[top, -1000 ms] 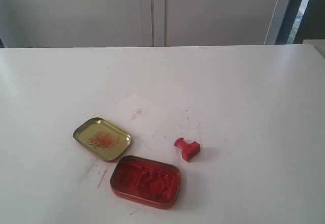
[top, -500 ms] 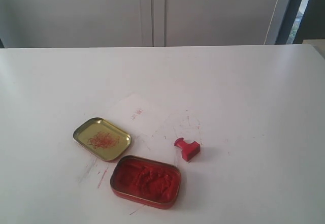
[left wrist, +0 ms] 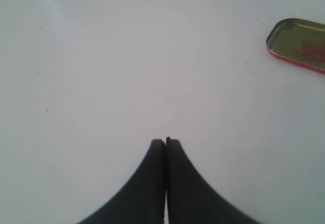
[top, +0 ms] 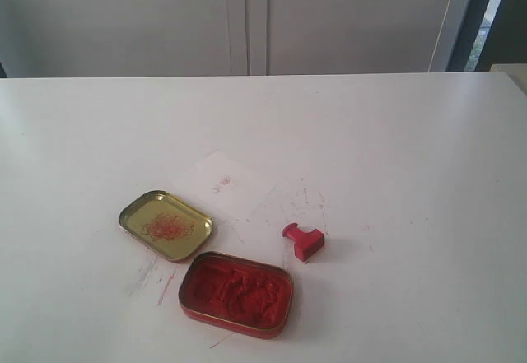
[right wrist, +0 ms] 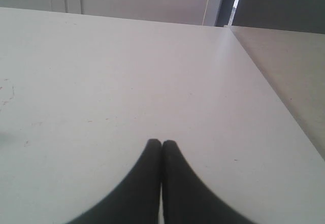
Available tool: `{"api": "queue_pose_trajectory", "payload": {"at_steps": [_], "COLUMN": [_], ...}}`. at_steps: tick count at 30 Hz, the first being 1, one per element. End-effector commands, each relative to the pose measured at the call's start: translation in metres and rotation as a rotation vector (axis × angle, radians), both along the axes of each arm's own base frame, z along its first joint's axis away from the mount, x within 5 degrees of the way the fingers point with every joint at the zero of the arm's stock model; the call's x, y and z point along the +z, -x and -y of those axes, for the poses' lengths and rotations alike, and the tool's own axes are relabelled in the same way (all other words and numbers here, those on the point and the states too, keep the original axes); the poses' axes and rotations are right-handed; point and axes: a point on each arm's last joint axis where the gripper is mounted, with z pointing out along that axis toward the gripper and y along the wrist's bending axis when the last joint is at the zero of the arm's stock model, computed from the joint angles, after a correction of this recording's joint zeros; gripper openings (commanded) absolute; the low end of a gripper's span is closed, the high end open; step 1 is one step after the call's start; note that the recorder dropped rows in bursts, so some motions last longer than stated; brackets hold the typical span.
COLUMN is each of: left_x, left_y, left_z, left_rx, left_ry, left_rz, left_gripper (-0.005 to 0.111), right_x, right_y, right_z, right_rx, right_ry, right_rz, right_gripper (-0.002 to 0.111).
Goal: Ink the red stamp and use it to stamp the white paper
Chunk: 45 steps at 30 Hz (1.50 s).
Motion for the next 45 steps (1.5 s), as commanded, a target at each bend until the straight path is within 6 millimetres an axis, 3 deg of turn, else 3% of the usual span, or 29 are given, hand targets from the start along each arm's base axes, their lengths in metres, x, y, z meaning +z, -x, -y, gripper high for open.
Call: {"api": "queue_pose_trajectory", "payload": {"at_steps": [1,13,34,45], "left_x": [-0.01,-0.032,-0.03,-0.028], "left_y": [0.0,0.001,0.003,0.002], "left_z": [-0.003,-0.006,-0.005,-0.001], "left_rx": [0.062,0.139,0.141,0.052], "left_ry": [0.009,0.028,0.07,-0.011], "left_rz": [-0.017,0.053,0.109,0.129], "left_gripper": [0.0,0.0,0.0,0.0], "right_x": [0.0,0.0,0.0,0.0], "right_y": [0.0,0.0,0.0,0.0], "right_z": [0.0,0.0,0.0,0.0], "right_rx": [0.003,0.003,0.003,0.003], "right_ry": [0.01,0.01,0.01,0.01], "right_rz": [0.01,0.01,0.01,0.01], "right_gripper": [0.0,0.0,0.0,0.0]}}
